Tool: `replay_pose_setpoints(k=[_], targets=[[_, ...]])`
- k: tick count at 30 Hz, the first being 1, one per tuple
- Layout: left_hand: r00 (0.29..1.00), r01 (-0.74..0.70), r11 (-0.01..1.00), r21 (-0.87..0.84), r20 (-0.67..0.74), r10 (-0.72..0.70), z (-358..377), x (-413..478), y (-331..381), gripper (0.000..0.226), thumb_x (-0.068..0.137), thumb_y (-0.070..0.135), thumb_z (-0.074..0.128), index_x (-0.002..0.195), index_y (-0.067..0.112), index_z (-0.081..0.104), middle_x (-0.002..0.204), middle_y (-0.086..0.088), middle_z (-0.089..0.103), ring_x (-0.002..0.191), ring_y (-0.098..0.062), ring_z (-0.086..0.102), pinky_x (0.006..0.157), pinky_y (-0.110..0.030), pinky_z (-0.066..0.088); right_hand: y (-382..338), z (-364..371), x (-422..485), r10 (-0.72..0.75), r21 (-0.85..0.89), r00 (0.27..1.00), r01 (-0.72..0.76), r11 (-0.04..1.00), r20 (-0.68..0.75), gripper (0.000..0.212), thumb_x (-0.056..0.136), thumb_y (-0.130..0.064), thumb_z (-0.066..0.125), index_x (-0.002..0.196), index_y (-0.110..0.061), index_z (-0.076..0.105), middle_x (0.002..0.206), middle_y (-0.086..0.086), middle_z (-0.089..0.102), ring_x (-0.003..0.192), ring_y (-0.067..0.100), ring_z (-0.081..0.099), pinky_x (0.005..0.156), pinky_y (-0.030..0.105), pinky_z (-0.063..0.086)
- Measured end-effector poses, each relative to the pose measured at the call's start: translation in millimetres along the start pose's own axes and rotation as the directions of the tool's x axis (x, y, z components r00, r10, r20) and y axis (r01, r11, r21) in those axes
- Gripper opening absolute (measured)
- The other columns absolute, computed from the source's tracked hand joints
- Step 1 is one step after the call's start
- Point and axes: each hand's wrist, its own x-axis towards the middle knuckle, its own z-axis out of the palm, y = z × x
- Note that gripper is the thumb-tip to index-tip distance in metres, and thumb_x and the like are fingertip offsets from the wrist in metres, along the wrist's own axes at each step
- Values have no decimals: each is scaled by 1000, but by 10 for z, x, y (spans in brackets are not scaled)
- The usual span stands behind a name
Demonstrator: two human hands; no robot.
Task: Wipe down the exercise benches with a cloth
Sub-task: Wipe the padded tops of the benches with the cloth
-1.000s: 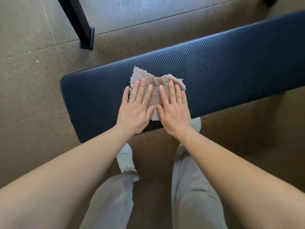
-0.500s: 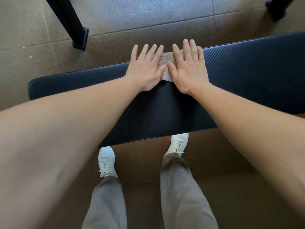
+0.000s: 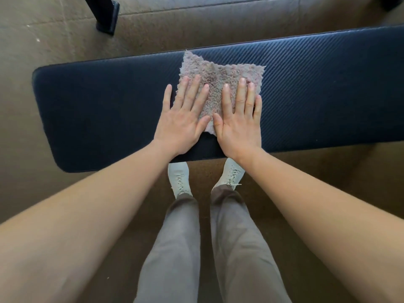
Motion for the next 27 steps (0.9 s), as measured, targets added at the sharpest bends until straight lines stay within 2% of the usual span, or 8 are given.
replay_pose_setpoints(k=[7, 10, 12, 14, 16, 20, 24, 27], targets=[[999, -20, 999, -31, 36, 21, 239, -787, 38, 70, 108, 53, 27, 165, 18, 8, 172, -11, 0, 159, -31, -1, 126, -59, 6, -305, 257, -727, 16, -1, 998, -16, 1000, 58, 72, 108, -49, 26, 164, -15, -1, 169, 25, -6, 157, 41, -6, 128, 54, 0], [999, -17, 999, -45, 43, 19, 207, -1035, 59, 72, 102, 50, 43, 163, 18, 22, 171, -11, 12, 158, -32, 10, 126, -57, 12, -390, 289, -997, 9, -14, 996, -8, 1000, 94, 78, 104, -45, 43, 164, -14, 4, 169, 25, -2, 157, 42, -3, 127, 52, 1], [999, -38, 998, -59, -5, 38, 128, -1113, 69, 67, 98, 42, 52, 157, 15, 36, 166, -10, 29, 154, -33, 26, 123, -53, 22, -439, 265, -1129, 30, 12, 996, -32, 999, 89, 79, 99, -38, 53, 163, -13, 15, 168, 25, 7, 156, 43, 6, 127, 52, 9], [983, -176, 980, -94, -75, 169, 65, -1076, 22, 59, 99, 30, 52, 153, 10, 44, 161, -10, 40, 150, -34, 35, 120, -50, 30, -478, 222, -1192, 51, 111, 998, -53, 992, 27, 71, 97, -30, 61, 158, -12, 30, 163, 23, 24, 151, 42, 23, 122, 53, 26], [944, -328, 938, -115, -77, 320, 43, -945, -61, 56, 99, 23, 48, 153, 9, 44, 162, -11, 39, 150, -35, 35, 121, -48, 32, -519, 204, -1193, 38, 208, 999, -31, 978, -30, 65, 93, -19, 68, 152, -8, 42, 155, 21, 39, 142, 40, 37, 116, 51, 37], [885, -461, 886, -55, 42, 463, 31, -663, -196, 59, 105, 36, 36, 159, 13, 32, 168, -9, 27, 155, -32, 24, 126, -48, 24, -563, 187, -1108, 105, 249, 994, -107, 963, 23, 64, 99, -24, 59, 156, -6, 34, 163, 17, 31, 150, 35, 28, 123, 48, 32], [910, -413, 909, -52, 16, 414, -96, -314, -152, 60, 107, 41, 28, 162, 16, 27, 169, -7, 24, 157, -30, 20, 127, -47, 21, -384, 107, -738, 144, 226, 989, -132, 965, -37, 62, 105, -34, 46, 159, -7, 29, 167, 16, 24, 153, 34, 22, 126, 49, 25], [932, -362, 932, -18, 25, 362, -229, 74, -42, 61, 107, 43, 20, 163, 18, 23, 170, -8, 21, 157, -30, 19, 126, -48, 22, -101, -22, -348, 129, 128, 991, -123, 984, -37, 65, 107, -42, 36, 162, -12, 21, 169, 12, 20, 156, 30, 16, 128, 48, 19]])
